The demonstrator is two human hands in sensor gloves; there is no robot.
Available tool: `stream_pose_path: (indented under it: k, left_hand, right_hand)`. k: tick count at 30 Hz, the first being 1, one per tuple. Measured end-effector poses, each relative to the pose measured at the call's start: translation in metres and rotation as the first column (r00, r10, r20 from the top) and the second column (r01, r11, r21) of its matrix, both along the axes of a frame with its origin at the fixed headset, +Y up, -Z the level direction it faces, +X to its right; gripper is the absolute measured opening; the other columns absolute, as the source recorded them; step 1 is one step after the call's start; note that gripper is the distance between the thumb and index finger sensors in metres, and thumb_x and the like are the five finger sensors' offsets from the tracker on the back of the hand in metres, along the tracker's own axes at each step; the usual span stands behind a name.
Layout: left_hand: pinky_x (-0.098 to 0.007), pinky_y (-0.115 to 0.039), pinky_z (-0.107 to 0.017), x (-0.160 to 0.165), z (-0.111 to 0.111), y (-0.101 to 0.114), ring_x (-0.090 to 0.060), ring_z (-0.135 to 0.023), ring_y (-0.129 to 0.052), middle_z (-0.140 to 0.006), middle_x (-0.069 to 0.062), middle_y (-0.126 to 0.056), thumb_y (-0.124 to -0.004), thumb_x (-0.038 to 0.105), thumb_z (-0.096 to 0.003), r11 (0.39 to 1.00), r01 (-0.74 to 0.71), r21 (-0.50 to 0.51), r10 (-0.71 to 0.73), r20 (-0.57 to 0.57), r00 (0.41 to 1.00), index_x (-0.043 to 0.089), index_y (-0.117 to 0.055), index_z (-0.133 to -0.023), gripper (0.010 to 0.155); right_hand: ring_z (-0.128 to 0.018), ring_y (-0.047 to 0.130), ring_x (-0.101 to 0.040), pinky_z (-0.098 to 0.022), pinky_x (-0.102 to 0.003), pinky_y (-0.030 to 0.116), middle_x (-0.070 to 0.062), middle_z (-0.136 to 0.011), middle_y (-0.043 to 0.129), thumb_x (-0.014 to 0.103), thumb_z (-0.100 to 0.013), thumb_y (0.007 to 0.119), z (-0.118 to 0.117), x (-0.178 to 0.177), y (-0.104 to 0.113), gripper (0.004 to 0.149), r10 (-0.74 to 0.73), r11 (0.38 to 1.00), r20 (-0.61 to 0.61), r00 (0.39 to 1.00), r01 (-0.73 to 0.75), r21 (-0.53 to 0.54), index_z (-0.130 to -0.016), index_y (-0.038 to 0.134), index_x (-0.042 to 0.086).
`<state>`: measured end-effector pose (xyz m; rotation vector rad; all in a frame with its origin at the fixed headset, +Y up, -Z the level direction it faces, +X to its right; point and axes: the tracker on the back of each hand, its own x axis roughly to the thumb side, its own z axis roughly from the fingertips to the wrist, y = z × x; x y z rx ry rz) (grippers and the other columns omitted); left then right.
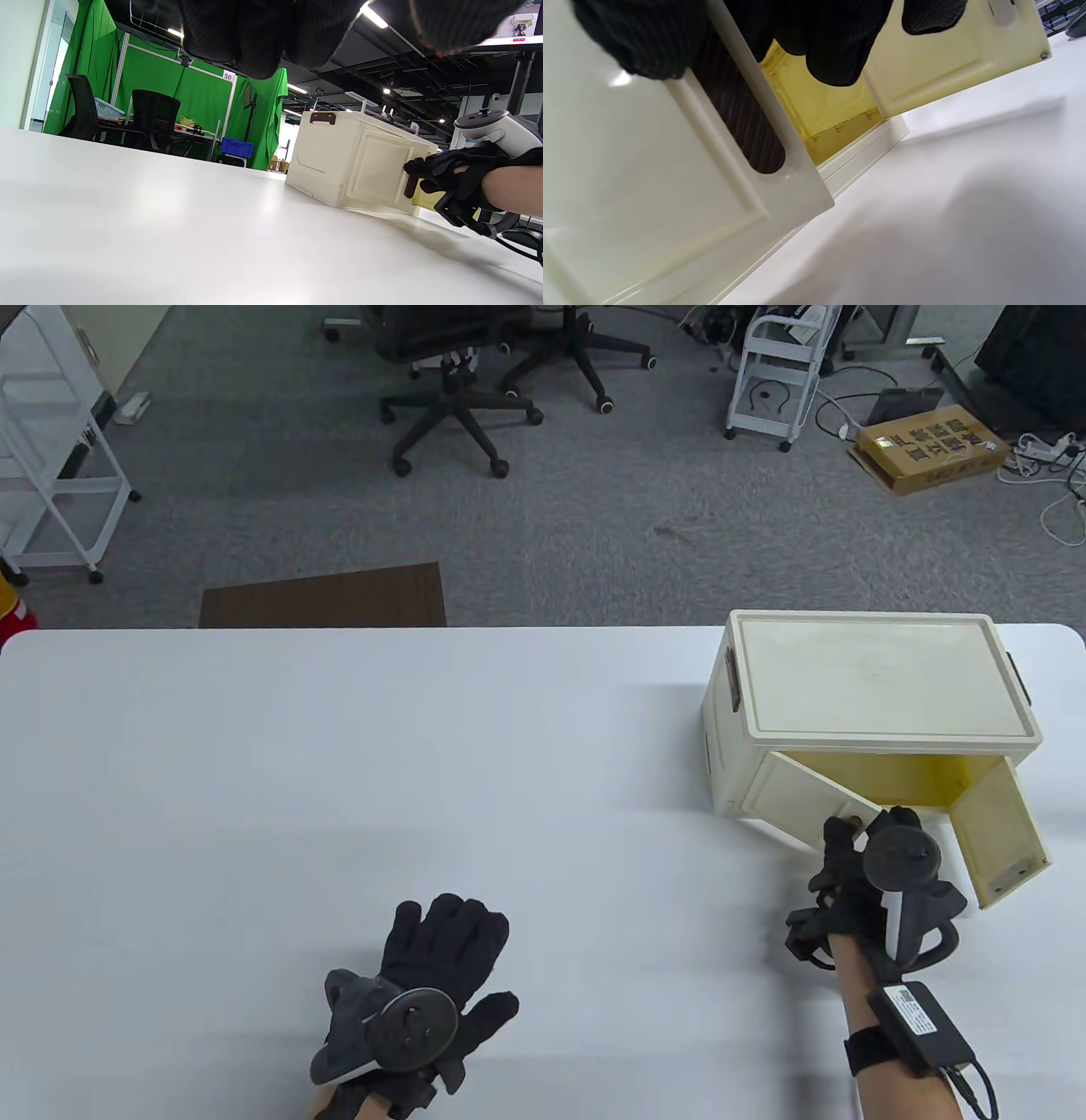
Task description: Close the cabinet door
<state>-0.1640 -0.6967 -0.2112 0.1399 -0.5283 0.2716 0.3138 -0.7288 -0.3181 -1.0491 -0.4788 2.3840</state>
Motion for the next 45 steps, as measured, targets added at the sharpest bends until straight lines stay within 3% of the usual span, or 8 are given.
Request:
stream_pose_path:
  k: [45]
  left_hand:
    - [-0.065, -0.043, -0.075, 0.004, -0.003, -0.002, -0.041, -0.106, -0.064, -0.111, -0.009, -0.065, -0.066, 0.067, -0.0384, 0.998, 0.025, -0.054, -0.023, 0.037, 0.999, 0.021, -0.063, -0.106, 0.082]
  right_hand:
    - [-0.092, 0.077, -0.017, -0.074, -0.052, 0.058, 0.01, -0.105, 0.052, 0.052, -0.035, 0.076, -0.045, 0.02, 0.008, 0.063, -0.017, 0.995, -0.028, 0.999, 0.014, -0.101, -0.092, 0.062, 0.03]
